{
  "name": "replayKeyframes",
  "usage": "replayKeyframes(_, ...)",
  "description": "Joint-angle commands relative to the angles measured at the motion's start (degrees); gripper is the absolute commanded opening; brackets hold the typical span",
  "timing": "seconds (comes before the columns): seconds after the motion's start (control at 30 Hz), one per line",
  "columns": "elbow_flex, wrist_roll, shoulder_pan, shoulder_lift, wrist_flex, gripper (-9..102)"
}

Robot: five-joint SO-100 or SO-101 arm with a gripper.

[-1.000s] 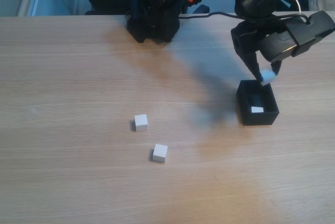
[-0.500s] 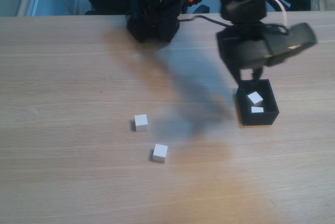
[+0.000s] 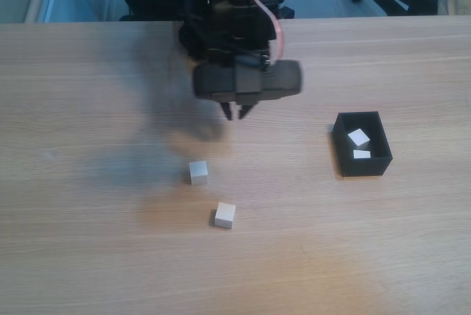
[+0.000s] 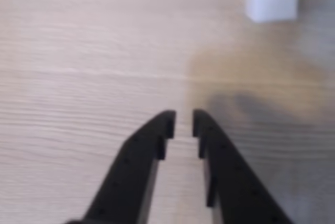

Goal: Pick blocks and place them in the box.

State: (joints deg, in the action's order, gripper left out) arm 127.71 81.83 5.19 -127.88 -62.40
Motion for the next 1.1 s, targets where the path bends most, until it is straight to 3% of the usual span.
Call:
replayKeyframes(0.0,1.8,3.3,-4.1,-2.5,-0.2,0)
replayKeyframes(0.2,4.2,6.6,-8.7,0.4,4.7,0)
replayKeyframes(0.43,3.2,8.4,-11.3,6.9,9.6,8)
replayKeyframes(0.6,2.4,7.4,-11.9,10.6,15.6,13)
replayKeyframes(1.07,-4.3,7.8,-12.2,20.6,22.4,16)
